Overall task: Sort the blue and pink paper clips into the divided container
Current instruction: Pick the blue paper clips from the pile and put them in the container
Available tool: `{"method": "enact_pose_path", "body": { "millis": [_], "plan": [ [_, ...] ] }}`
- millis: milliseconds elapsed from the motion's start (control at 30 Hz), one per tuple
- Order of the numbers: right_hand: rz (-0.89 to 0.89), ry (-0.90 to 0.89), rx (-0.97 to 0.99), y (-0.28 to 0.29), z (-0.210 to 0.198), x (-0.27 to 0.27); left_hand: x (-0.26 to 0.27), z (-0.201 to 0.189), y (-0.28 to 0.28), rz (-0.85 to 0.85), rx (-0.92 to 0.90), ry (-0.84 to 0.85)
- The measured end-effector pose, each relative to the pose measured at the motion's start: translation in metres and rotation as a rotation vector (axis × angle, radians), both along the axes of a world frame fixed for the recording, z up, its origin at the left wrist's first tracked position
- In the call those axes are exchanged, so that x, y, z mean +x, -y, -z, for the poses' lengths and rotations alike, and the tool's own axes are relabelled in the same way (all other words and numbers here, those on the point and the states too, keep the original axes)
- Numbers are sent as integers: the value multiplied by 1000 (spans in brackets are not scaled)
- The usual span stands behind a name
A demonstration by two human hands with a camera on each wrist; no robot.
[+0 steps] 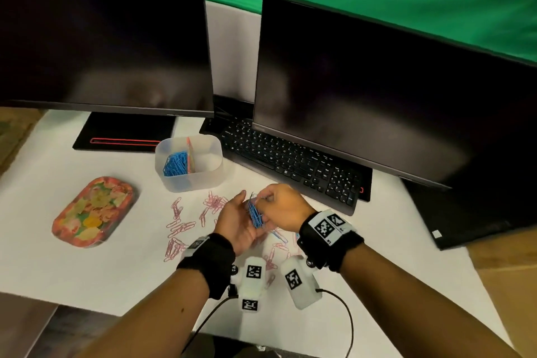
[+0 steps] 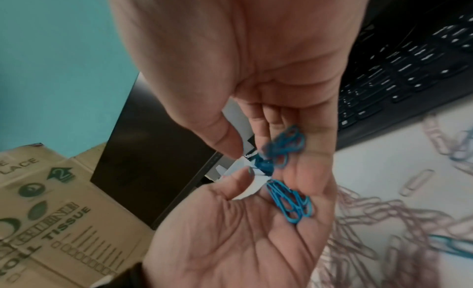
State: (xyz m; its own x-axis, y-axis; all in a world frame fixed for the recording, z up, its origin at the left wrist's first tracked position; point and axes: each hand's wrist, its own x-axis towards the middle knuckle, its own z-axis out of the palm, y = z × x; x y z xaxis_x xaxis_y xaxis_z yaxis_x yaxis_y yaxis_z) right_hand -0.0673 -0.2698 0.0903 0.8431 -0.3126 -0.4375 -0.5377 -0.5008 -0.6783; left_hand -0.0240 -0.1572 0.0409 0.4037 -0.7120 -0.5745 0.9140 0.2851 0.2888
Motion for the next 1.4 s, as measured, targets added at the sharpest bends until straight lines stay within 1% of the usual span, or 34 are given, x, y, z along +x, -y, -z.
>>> {"method": "enact_pose_path", "body": {
  "millis": [100, 167, 267, 400, 500, 600, 667, 733, 767, 833, 933, 1033, 1067, 1100, 1167, 1200, 1233, 1267, 1300, 1400],
  "plan": [
    [3, -10, 62, -3, -7, 9, 7, -2, -4, -70, -33, -42],
    [26, 21, 122, -5, -14, 14, 11, -2, -5, -101, -39, -82],
    [136, 82, 254, -3, -22, 16, 19, -4, -9, -123, 89, -41],
    [252, 107, 280, 12, -26, 7, 35, 3, -23, -103, 277, 60],
    [301, 65, 304, 23, -12, -7, 50, 3, -34, -88, 417, 183],
    [319, 28, 328, 31, 7, -26, 83, -9, -40, -131, 482, 337],
    [347, -1, 334, 37, 22, -37, 113, -21, -44, -207, 494, 376],
    [367, -28, 325, 42, 34, -47, 140, -31, -50, -308, 518, 359],
    [366, -38, 301, 45, 40, -50, 151, -35, -53, -344, 546, 355],
    [353, -65, 227, 51, 48, -55, 168, -37, -59, -354, 664, 390],
    [322, -87, 113, 60, 58, -57, 181, -30, -62, -249, 867, 484],
    [240, -127, -158, 68, 59, -62, 189, -23, -62, -129, 975, 583],
    [233, -133, -225, 71, 58, -64, 187, -24, -61, -98, 1012, 639],
    [234, -146, -276, 75, 57, -67, 184, -24, -58, -91, 1038, 721],
    [219, -201, -373, 83, 58, -73, 170, -28, -52, -142, 1058, 910],
    [211, -232, -399, 86, 59, -76, 158, -31, -47, -163, 1038, 1007],
    [192, -256, -427, 87, 60, -79, 147, -30, -42, -138, 1007, 1104],
    [186, -270, -433, 88, 62, -81, 134, -28, -36, -53, 988, 1201],
    [142, -281, -457, 89, 67, -82, 123, -24, -30, 64, 989, 1284],
    [152, -256, -453, 84, 76, -83, 96, -2, -9, 437, 1081, 1505]
  ]
}}
